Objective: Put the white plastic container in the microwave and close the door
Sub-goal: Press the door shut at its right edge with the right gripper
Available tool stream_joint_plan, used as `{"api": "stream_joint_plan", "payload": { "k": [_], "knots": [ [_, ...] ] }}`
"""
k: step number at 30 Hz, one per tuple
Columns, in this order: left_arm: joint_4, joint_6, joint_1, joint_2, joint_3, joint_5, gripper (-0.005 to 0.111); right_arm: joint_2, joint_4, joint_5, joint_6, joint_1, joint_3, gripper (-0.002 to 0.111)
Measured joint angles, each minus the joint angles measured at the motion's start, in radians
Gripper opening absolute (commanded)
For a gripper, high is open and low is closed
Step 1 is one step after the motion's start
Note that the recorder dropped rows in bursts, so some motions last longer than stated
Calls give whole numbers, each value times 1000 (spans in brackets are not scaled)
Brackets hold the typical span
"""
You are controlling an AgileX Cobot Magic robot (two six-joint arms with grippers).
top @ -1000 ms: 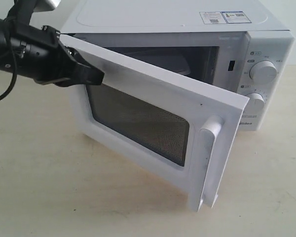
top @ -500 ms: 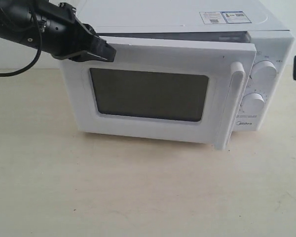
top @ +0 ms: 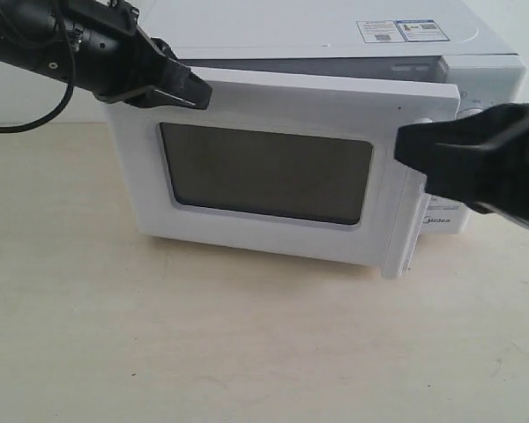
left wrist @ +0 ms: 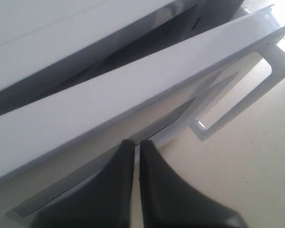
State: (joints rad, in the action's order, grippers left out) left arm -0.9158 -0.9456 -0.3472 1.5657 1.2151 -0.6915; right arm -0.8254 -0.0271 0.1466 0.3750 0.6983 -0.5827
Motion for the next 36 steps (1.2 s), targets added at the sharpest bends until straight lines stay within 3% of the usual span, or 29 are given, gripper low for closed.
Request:
{"api": "stream_joint_plan", "payload": {
  "k": [8, 17, 26, 36],
  "knots": [
    [0, 0, 0, 0, 0, -15, 4, -217, 0, -261, 2, 0, 2, 0],
    [115, 75, 0, -42, 0, -238, 4, -300, 169, -332, -198, 0, 6, 0],
    [153, 196, 0, -366, -73, -244, 4, -287, 618, -444, -671, 0, 6, 0],
    [186, 343, 0, -733, -274, -107, 4, -283, 745, -600, -767, 0, 63, 0]
  ]
}}
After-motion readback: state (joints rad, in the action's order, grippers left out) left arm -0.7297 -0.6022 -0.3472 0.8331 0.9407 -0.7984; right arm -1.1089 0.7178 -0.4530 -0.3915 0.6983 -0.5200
